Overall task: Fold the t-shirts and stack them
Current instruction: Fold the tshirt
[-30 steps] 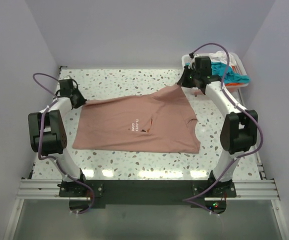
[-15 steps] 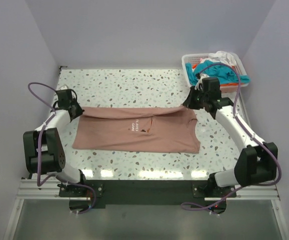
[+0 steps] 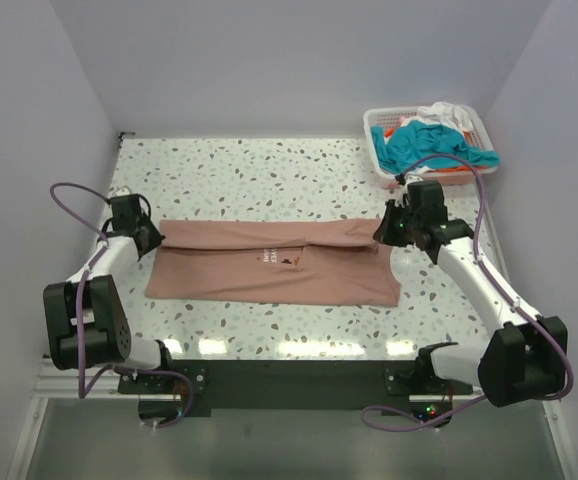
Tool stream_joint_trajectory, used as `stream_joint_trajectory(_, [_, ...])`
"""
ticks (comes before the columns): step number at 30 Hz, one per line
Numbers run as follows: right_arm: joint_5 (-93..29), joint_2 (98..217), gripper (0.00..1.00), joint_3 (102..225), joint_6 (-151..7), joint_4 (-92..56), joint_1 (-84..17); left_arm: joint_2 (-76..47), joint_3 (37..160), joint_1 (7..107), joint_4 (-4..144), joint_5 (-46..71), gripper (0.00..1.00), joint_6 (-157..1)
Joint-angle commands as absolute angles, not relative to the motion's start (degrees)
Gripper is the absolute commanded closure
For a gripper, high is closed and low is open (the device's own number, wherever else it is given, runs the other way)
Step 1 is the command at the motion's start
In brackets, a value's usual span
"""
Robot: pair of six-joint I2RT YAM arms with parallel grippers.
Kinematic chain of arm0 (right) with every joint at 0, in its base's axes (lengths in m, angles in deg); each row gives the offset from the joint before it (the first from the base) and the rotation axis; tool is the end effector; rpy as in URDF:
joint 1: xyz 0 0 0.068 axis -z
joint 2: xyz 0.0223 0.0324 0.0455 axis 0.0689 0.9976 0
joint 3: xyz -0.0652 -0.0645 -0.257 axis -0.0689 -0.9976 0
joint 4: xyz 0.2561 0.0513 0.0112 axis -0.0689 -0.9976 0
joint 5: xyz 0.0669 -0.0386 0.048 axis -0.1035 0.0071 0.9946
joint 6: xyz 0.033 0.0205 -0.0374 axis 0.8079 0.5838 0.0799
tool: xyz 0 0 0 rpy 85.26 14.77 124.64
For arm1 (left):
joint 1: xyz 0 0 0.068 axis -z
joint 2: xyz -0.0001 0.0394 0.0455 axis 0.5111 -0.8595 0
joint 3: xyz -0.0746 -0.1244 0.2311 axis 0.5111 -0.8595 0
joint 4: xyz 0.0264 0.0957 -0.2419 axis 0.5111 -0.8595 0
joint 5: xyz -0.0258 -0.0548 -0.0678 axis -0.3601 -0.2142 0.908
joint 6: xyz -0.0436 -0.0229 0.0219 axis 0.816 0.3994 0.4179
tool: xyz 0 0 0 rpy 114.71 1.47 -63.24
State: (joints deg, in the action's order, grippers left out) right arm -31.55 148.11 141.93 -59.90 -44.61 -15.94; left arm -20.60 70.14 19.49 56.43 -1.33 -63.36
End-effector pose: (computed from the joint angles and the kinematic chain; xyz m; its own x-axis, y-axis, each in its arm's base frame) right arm 0.2581 0.0599 0.2707 -0.7510 0.1715 -0.6377 -0.0611 0.9435 0.3258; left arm 0.2777 0.0587 0.1894 -0.5526 -0.5597 -0.6176 -0.5590 0.7985 -0.2235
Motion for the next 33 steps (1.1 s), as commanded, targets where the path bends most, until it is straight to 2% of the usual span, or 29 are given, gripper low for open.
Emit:
stream_joint_trajectory(1, [-33.32,144.33,1.00,141.31,-59.65,-46.52,-16.08,-18.47,69.53,18.96,57.07,-2.36,1.00,-64.27])
stream_joint_trajectory(8, [-33.94,141.87,1.00,138.32,-59.48,-49.95,-17.22,-17.24,68.38,18.52,55.66,-4.12,1.00,-64.01])
stream_joint_trajectory(12, [-36.66,142.39,1.00,137.52,-58.69,-52.93,-20.90,-16.80,67.33,18.43,54.69,-4.73,1.00,-63.39])
stream_joint_trajectory(13, [-37.10,143.26,1.00,137.26,-58.34,-53.46,-22.57,-16.71,67.15,18.43,54.69,-4.65,0.97,-63.22])
stream_joint_trajectory(14, [-37.54,143.71,1.00,137.17,-57.73,-54.07,-23.54,-16.62,66.80,18.35,54.34,-4.65,0.90,-62.95])
stream_joint_trajectory(15, [-38.41,144.15,0.95,137.08,-57.46,-55.30,-24.25,-16.62,66.63,18.35,53.99,-4.65,0.72,-62.95])
stream_joint_trajectory(17, [-38.68,144.85,0.67,136.82,-56.67,-56.19,-25.66,-16.10,66.45,18.43,53.03,-4.65,0.53,-62.25])
stream_joint_trajectory(18, [-38.77,144.77,0.58,136.82,-56.49,-56.63,-25.83,-15.75,66.36,18.43,52.76,-4.65,0.42,-62.07])
stream_joint_trajectory(19, [-38.95,144.51,0.47,137.25,-56.40,-56.72,-25.92,-15.31,66.27,18.35,52.58,-4.65,0.39,-61.64])
stream_joint_trajectory(22, [-39.47,144.85,0.41,139.88,-57.36,-55.93,-25.92,-12.94,66.19,18.52,52.67,-3.60,0.38,-61.28])
stream_joint_trajectory(26, [-36.85,151.08,0.41,143.75,-59.03,-50.75,-25.92,-12.40,66.80,18.96,55.21,-0.61,0.38,-60.84])
stream_joint_trajectory(33, [-28.85,168.57,0.42,150.34,-57.90,-37.22,-25.92,-16.01,68.73,19.31,57.59,3.88,0.38,-59.88])
